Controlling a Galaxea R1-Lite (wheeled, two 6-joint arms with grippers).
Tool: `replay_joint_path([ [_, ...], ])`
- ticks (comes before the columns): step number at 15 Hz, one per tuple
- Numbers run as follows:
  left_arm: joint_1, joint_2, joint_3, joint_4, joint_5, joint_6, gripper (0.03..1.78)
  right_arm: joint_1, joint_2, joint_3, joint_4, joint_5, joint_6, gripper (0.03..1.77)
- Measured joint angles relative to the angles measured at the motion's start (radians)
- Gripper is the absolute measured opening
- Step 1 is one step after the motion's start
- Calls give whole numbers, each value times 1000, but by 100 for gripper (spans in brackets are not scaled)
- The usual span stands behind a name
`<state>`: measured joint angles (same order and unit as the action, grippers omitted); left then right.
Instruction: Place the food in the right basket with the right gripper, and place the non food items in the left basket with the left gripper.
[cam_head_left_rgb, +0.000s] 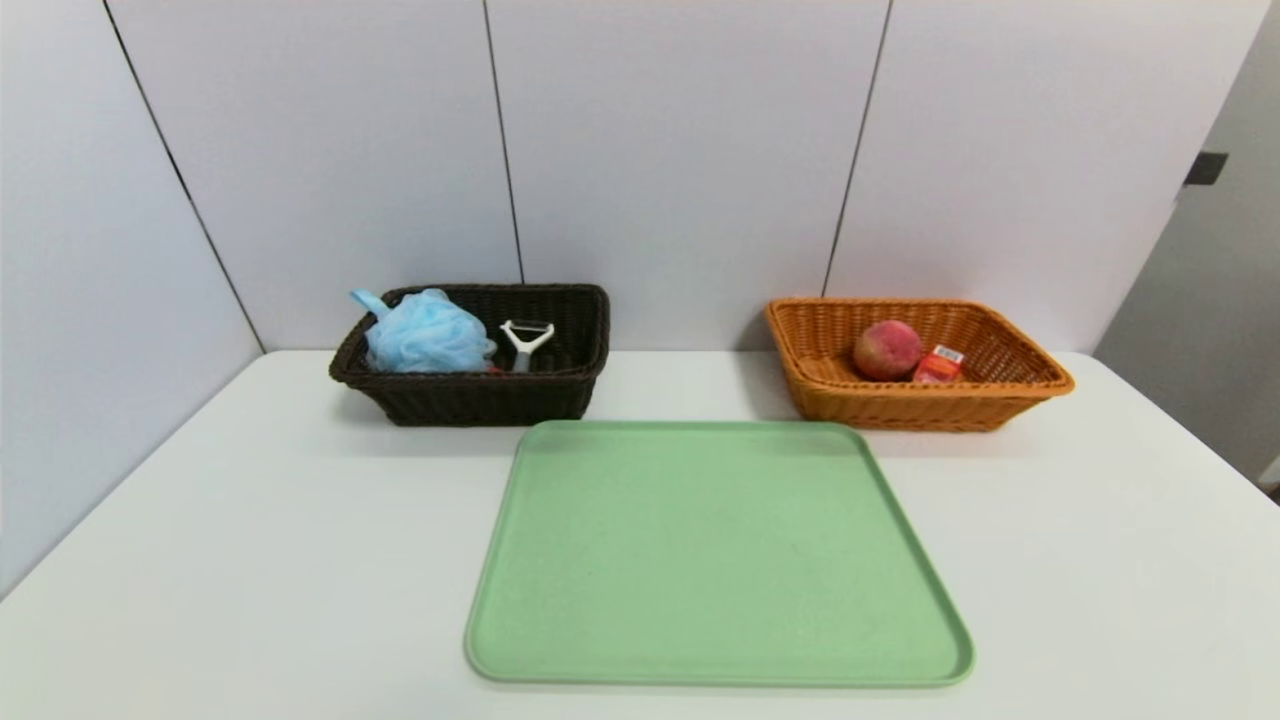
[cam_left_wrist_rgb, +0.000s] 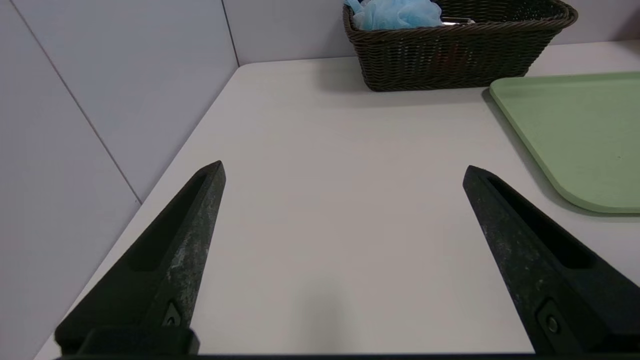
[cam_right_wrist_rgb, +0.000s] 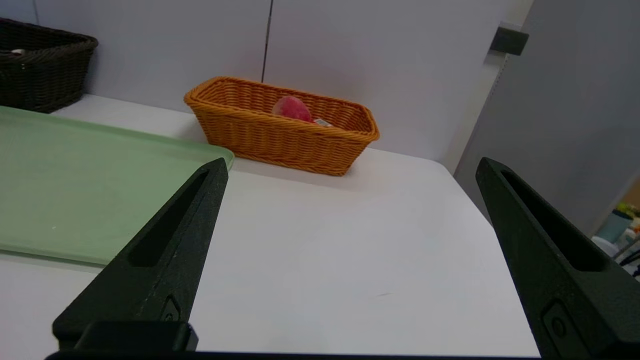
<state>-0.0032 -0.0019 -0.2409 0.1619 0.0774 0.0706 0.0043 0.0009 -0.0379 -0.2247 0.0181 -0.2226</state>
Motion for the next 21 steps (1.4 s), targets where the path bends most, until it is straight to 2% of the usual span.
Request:
replay_joint_path([
  [2,0,0,135,-137,-8,12,169,0,-2,28,52,16,-2,171],
  [4,0,0,213,-218,-53,13,169,0,-2,36,197,35,36,171],
  [7,0,0,236,-162,-92,-36,169,1,-2,37,226,22,149,171],
  [10,0,0,240,-168,-85,-80,169,0,-2,37,224,-18,233,171],
  [21,0,0,241,-174,-78,-84,169,0,-2,38,223,-21,237,171],
])
